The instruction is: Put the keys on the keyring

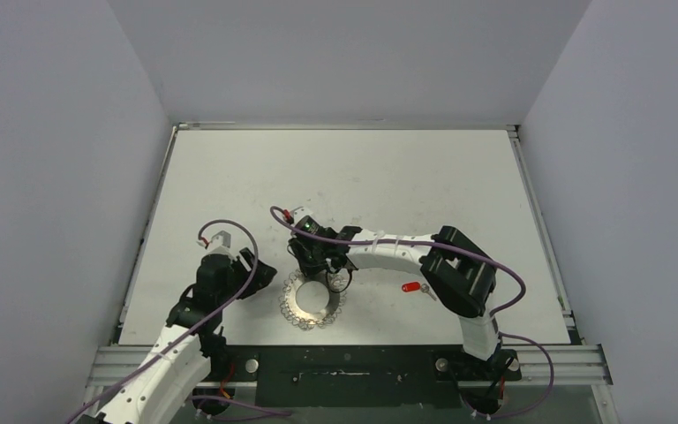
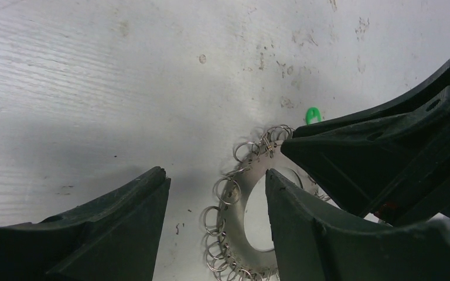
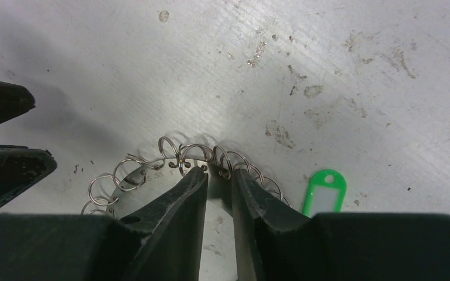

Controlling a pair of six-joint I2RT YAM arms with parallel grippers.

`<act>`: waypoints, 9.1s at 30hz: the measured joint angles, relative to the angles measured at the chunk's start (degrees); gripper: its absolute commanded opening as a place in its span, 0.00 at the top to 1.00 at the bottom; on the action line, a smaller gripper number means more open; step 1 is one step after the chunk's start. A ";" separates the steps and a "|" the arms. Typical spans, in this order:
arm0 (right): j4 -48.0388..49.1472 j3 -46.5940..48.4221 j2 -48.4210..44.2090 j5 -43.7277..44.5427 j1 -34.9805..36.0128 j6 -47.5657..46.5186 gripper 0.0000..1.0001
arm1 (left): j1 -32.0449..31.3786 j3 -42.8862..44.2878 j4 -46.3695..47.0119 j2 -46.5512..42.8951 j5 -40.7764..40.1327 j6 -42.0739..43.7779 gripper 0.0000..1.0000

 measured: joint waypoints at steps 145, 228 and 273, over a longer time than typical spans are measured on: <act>-2.60 -11.39 -9.25 -4.20 -15.04 -4.90 0.55 | -17.11 9.38 12.31 34.42 7.74 9.70 0.52; 4.66 -14.97 -9.77 -7.76 -5.14 6.91 0.79 | -18.40 3.37 13.27 7.04 -8.37 10.62 0.55; 6.93 -18.95 -12.50 -10.45 -2.62 10.12 0.82 | -18.45 3.37 13.25 7.91 -7.89 12.39 0.54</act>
